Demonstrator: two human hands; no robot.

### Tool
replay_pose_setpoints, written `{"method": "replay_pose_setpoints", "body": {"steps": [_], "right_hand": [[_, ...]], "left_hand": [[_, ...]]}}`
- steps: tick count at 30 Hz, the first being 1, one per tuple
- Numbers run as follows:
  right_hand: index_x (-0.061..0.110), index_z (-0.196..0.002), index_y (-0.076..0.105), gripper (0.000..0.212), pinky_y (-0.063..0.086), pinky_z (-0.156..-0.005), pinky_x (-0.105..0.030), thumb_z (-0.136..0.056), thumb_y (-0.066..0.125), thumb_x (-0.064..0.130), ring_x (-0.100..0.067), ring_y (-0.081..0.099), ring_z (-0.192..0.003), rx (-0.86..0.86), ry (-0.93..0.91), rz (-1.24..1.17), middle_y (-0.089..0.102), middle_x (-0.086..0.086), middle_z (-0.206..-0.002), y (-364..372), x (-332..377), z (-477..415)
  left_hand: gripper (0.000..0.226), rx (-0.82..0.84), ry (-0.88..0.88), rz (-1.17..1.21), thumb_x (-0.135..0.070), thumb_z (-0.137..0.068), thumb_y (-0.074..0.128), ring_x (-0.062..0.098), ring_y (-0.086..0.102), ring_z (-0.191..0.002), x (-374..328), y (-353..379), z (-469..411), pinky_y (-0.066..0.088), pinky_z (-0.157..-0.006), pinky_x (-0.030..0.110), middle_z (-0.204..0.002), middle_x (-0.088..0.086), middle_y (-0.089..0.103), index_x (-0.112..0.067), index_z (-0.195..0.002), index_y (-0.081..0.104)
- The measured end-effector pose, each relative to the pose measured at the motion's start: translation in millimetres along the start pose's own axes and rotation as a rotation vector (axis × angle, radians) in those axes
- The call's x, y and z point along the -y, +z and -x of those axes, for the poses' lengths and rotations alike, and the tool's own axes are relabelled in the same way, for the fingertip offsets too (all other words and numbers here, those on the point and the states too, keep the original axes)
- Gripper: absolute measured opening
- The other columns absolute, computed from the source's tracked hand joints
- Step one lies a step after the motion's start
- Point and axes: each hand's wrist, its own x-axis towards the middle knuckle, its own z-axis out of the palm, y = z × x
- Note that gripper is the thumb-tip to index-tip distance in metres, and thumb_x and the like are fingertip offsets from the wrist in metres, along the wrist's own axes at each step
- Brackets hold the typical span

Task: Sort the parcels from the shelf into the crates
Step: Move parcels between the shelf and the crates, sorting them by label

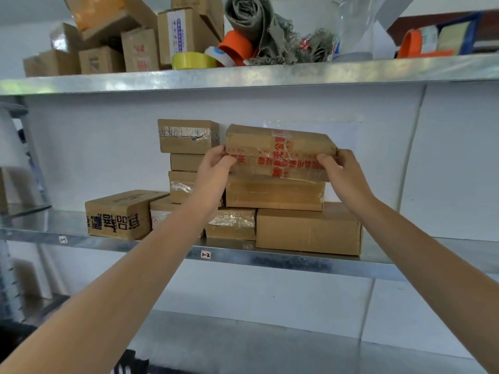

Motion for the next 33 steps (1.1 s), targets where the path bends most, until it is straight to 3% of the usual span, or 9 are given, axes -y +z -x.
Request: {"method": "replay_pose_setpoints", "body": {"steps": [6, 8, 10, 14, 19, 21, 26, 29, 33], "right_hand": [[0.028, -0.115, 0.049, 0.041, 0.046, -0.072, -0.021, -0.094, 0.045, 0.063, 0.002, 0.059, -0.091, -0.018, 0.036, -0.037, 0.058, 0.018, -0.102, -4, -11, 57], [0.030, -0.104, 0.049, 0.037, 0.044, -0.076, -0.026, -0.092, 0.046, 0.065, -0.005, 0.059, -0.091, -0.044, 0.056, -0.020, 0.058, 0.015, -0.097, -3, -19, 71], [0.029, -0.095, 0.048, 0.033, 0.042, -0.074, -0.026, -0.092, 0.049, 0.062, -0.006, 0.058, -0.090, -0.069, 0.069, -0.021, 0.059, 0.012, -0.094, -2, -25, 82], [0.025, -0.082, 0.044, 0.031, 0.038, -0.059, -0.015, -0.092, 0.060, 0.050, 0.005, 0.056, -0.074, -0.118, 0.102, -0.009, 0.058, 0.010, -0.088, -5, -35, 96], [0.026, -0.089, 0.049, 0.023, 0.044, -0.060, -0.015, -0.092, 0.066, 0.042, 0.003, 0.059, -0.077, -0.058, 0.102, -0.044, 0.058, 0.009, -0.093, -17, -43, 108], [0.025, -0.100, 0.052, 0.020, 0.048, -0.058, -0.010, -0.091, 0.068, 0.034, 0.011, 0.060, -0.076, -0.031, 0.093, -0.076, 0.060, 0.011, -0.096, -21, -42, 111], [0.023, -0.119, 0.053, 0.032, 0.044, -0.057, -0.003, -0.091, 0.066, 0.014, 0.001, 0.061, -0.090, -0.032, 0.033, -0.087, 0.061, 0.010, -0.097, -23, -27, 111], [0.022, -0.115, 0.053, 0.031, 0.043, -0.061, -0.002, -0.089, 0.062, 0.008, 0.008, 0.060, -0.090, -0.036, -0.002, -0.050, 0.062, 0.010, -0.104, -24, -21, 113], [0.028, -0.101, 0.056, 0.007, 0.043, -0.067, -0.011, -0.095, 0.059, 0.025, 0.008, 0.061, -0.093, -0.039, 0.028, -0.045, 0.065, 0.016, -0.103, -27, -23, 122]], "left_hand": [[0.017, -0.128, -0.085, 0.080, -0.052, -0.097, 0.050, 0.012, 0.058, -0.110, 18, -16, 45, 0.043, -0.106, 0.039, -0.112, -0.004, 0.062, -0.035, -0.096, 0.054], [0.027, -0.147, -0.107, 0.085, -0.059, -0.092, 0.053, 0.011, 0.056, -0.113, 29, -21, 58, 0.043, -0.105, 0.038, -0.118, -0.007, 0.060, -0.037, -0.108, 0.056], [0.044, -0.175, -0.131, 0.072, -0.060, -0.089, 0.059, 0.015, 0.057, -0.115, 39, -24, 70, 0.047, -0.102, 0.036, -0.120, -0.005, 0.059, -0.028, -0.118, 0.055], [0.035, -0.215, -0.113, 0.069, -0.051, -0.089, 0.067, 0.014, 0.060, -0.094, 52, -29, 89, 0.052, -0.100, 0.042, -0.091, -0.003, 0.058, -0.020, -0.087, 0.051], [0.036, -0.174, -0.057, 0.001, -0.057, -0.086, 0.067, 0.021, 0.064, -0.107, 56, -37, 103, 0.051, -0.101, 0.044, -0.097, -0.004, 0.064, -0.023, -0.087, 0.055], [0.032, -0.145, -0.008, -0.029, -0.056, -0.088, 0.065, 0.017, 0.063, -0.110, 55, -40, 105, 0.051, -0.101, 0.040, -0.108, -0.007, 0.066, -0.026, -0.101, 0.063], [0.029, -0.081, 0.108, -0.123, -0.044, -0.097, 0.057, -0.003, 0.062, -0.105, 45, -48, 108, 0.053, -0.085, 0.017, -0.113, -0.017, 0.067, -0.029, -0.121, 0.064], [0.021, -0.040, 0.144, -0.108, -0.030, -0.099, 0.058, -0.005, 0.061, -0.107, 42, -51, 111, 0.050, -0.085, 0.013, -0.117, -0.016, 0.066, -0.032, -0.120, 0.064], [0.028, -0.085, 0.121, -0.125, -0.025, -0.095, 0.065, -0.015, 0.058, -0.088, 47, -55, 120, 0.044, -0.071, 0.000, -0.113, -0.016, 0.048, -0.052, -0.103, 0.062]]}}
